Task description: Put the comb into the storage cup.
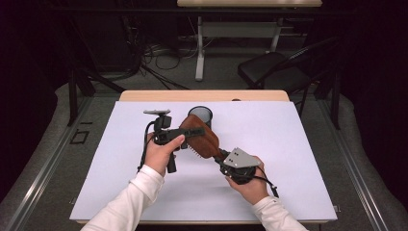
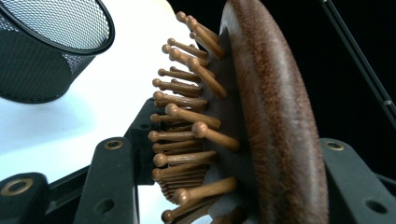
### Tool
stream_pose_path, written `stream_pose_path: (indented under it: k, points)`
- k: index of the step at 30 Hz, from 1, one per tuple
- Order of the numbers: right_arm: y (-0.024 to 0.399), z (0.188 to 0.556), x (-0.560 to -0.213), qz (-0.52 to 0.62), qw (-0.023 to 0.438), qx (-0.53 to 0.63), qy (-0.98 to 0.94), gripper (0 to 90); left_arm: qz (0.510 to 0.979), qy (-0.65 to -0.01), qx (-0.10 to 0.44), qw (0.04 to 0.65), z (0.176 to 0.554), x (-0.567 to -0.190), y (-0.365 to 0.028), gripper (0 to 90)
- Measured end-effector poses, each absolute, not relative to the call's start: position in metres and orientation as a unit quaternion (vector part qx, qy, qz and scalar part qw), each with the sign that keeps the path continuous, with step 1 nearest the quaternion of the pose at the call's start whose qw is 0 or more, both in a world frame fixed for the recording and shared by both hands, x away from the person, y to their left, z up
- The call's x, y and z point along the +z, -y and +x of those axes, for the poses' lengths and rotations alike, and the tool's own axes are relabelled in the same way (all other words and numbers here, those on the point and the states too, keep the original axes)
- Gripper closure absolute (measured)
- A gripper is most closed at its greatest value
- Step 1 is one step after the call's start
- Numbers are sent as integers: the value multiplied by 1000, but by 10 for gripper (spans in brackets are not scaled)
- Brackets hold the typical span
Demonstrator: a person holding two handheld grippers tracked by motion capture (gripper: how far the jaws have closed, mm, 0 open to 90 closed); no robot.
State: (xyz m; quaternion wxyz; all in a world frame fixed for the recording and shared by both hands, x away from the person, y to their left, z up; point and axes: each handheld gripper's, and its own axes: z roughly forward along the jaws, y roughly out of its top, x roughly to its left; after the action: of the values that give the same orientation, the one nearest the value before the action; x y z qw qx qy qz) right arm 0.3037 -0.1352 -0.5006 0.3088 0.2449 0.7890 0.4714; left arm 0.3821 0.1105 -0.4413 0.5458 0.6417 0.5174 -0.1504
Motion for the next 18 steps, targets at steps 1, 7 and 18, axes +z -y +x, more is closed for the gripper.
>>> stream_pose_path:
  k: [1,7,18]
  points:
    - [135,304,-501,245,309,471,-789,725,642,-518,-151,545,382,-441,-111,475]
    - [135,304,-501,245,304,474,-789,724,641,-521,-154,542,382,-440,-111,480]
    - [135,305,-503,252,294,478,-789,720,639,-527,-160,537,384,-442,-110,485]
